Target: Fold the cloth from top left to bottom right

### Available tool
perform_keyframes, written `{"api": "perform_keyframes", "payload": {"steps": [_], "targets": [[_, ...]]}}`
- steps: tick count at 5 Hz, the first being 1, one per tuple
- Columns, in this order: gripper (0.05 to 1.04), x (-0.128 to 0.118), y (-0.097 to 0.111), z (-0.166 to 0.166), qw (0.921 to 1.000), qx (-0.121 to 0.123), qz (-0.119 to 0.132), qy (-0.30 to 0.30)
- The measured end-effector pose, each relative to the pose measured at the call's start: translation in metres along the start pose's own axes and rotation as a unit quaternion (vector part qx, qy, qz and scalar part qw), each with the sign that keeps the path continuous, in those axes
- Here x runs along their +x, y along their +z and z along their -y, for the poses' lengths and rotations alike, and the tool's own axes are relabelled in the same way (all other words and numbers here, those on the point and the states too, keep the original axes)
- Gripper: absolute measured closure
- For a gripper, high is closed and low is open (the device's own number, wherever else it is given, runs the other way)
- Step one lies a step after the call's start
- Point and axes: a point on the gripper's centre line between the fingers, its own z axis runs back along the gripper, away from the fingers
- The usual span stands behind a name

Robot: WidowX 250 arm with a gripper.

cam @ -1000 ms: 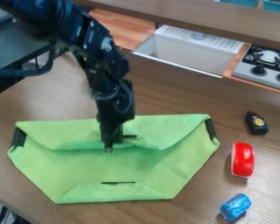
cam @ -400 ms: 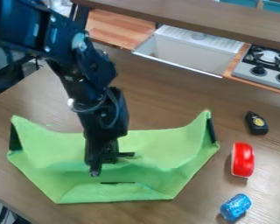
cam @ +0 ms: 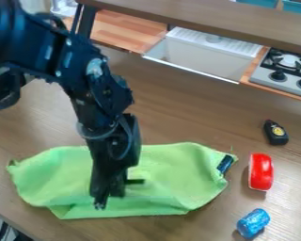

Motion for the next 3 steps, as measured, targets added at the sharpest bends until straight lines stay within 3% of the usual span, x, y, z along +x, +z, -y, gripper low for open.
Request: {"api": "perform_keyframes", "payload": {"steps": [1,2,3], "targets": [[0.286,0.004,-0.007,-0.002,0.9973,-0.07,-0.023,0.002],[0.091,0.006,0.002,-0.015,0.9926,-0.12,-0.014,-0.001],[0.083,0.005,0.029,-0.052,0.9908,-0.131,0.027,0.019]]}}
